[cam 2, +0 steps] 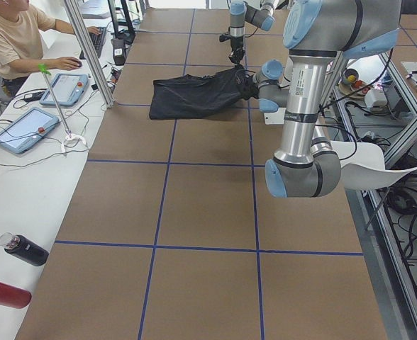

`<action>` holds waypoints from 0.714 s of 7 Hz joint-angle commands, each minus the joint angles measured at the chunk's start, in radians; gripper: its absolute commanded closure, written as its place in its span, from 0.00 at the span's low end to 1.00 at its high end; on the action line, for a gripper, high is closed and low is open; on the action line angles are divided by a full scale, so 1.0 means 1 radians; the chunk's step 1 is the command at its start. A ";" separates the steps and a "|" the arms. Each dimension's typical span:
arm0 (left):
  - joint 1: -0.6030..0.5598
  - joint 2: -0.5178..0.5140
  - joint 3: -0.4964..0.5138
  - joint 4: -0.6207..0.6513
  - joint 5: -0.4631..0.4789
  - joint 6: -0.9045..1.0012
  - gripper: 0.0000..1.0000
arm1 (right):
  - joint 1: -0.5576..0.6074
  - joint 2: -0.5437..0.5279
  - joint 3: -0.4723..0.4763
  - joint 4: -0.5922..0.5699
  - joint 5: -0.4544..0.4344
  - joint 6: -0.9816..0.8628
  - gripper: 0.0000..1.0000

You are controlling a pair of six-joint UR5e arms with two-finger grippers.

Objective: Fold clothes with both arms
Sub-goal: 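Lift the near edge with both grippers and fold it away from the robot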

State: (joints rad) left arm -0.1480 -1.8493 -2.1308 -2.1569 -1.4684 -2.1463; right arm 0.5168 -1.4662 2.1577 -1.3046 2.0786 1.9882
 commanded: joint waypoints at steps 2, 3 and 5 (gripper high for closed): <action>-0.227 -0.051 -0.023 0.063 -0.044 0.031 1.00 | 0.307 0.112 -0.101 -0.007 0.285 -0.006 1.00; -0.336 -0.115 0.047 0.083 -0.135 0.078 1.00 | 0.357 0.229 -0.233 -0.013 0.291 -0.008 1.00; -0.444 -0.201 0.228 0.068 -0.159 0.120 1.00 | 0.410 0.399 -0.477 -0.007 0.328 -0.081 1.00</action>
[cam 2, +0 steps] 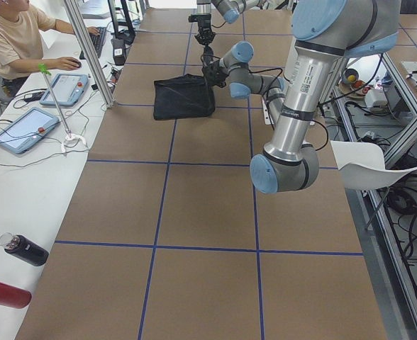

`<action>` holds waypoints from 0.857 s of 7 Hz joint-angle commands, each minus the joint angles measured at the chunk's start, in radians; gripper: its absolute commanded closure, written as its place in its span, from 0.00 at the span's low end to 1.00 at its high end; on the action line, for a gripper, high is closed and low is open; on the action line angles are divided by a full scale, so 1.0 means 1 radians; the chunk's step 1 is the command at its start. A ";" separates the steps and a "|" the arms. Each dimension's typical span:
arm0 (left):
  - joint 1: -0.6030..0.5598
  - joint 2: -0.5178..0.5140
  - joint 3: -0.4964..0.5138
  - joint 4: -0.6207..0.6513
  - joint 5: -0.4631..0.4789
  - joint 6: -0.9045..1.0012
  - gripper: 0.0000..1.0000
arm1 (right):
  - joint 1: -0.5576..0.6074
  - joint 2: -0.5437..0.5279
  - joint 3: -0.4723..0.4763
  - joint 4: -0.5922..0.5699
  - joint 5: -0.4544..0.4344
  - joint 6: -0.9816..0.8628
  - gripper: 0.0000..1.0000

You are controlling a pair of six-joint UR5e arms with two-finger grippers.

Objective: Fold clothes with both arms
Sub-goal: 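Lift the near edge with both grippers and fold it away from the robot, then lay the folded edge onto the far edge with both grippers and release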

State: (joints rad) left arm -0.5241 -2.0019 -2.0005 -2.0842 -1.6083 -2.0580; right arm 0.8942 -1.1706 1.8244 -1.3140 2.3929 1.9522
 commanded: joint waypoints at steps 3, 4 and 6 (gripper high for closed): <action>-0.134 -0.165 0.374 -0.118 -0.024 0.050 1.00 | 0.060 0.290 -0.463 0.006 0.012 -0.207 1.00; -0.142 -0.204 0.497 -0.187 -0.022 0.062 1.00 | 0.065 0.327 -0.552 0.010 0.005 -0.283 1.00; -0.183 -0.267 0.731 -0.329 -0.013 0.093 0.70 | 0.060 0.488 -0.806 0.051 -0.073 -0.404 0.41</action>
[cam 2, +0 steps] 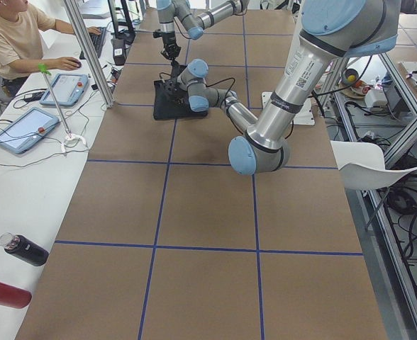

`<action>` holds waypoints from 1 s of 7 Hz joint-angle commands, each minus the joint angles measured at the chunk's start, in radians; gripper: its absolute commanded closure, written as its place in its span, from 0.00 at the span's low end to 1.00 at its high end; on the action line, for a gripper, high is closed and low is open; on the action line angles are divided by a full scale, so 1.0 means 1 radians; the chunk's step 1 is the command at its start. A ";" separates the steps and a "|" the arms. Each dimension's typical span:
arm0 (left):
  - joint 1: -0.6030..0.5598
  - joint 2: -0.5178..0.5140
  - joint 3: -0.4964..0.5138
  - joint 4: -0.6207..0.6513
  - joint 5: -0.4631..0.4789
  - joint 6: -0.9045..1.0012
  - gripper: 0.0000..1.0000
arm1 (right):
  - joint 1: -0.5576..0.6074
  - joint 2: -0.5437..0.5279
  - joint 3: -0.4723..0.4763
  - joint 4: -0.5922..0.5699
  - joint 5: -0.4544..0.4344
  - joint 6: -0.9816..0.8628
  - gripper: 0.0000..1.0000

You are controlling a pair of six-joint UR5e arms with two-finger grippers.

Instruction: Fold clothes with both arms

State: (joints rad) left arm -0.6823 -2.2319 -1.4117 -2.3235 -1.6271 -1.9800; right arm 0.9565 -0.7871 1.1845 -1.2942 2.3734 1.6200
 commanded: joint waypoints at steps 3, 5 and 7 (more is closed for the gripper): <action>-0.137 -0.086 0.232 -0.128 -0.002 0.167 0.00 | 0.054 0.197 -0.364 0.179 -0.100 -0.213 0.00; -0.138 -0.069 0.190 -0.126 -0.032 0.177 0.00 | 0.057 0.123 -0.263 0.178 -0.102 -0.239 0.00; -0.141 0.091 0.008 -0.117 -0.140 0.420 0.00 | 0.103 -0.062 -0.099 0.174 -0.115 -0.470 0.00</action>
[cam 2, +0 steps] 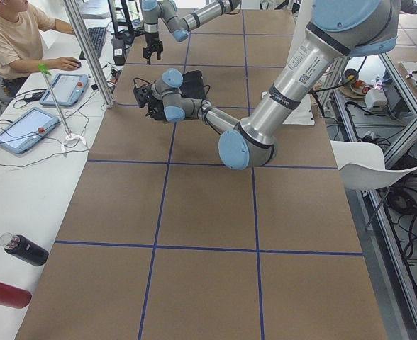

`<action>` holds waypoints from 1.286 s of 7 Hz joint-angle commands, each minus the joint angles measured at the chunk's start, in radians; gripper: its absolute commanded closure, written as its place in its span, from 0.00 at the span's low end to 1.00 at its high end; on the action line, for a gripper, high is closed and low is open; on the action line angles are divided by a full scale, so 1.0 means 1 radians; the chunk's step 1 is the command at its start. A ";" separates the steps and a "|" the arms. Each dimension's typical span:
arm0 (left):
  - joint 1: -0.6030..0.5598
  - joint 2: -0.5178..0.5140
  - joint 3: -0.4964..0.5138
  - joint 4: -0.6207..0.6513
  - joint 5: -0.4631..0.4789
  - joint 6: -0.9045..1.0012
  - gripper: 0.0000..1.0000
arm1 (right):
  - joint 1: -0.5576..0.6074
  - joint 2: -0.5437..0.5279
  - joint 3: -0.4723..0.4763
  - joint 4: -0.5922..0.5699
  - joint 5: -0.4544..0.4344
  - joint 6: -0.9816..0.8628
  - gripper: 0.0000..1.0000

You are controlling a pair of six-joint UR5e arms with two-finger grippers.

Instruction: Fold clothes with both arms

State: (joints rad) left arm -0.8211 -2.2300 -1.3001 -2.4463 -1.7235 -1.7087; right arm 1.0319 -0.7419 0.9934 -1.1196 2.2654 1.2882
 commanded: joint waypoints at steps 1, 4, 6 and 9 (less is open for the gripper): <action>-0.004 0.186 -0.182 0.006 -0.054 0.323 0.00 | 0.080 -0.175 0.109 0.000 -0.009 -0.305 0.00; -0.117 0.428 -0.330 0.006 -0.246 0.771 0.00 | 0.262 -0.280 0.114 -0.139 -0.001 -0.848 0.00; -0.328 0.597 -0.354 0.007 -0.480 1.125 0.00 | 0.394 -0.406 0.154 -0.163 0.049 -1.054 0.00; -0.559 0.705 -0.375 0.254 -0.701 1.444 0.00 | 0.519 -0.580 0.218 -0.199 0.105 -1.287 0.00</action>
State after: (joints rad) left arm -1.2947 -1.5774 -1.6588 -2.2999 -2.3327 -0.3737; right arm 1.5063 -1.2479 1.1890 -1.2951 2.3538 0.1101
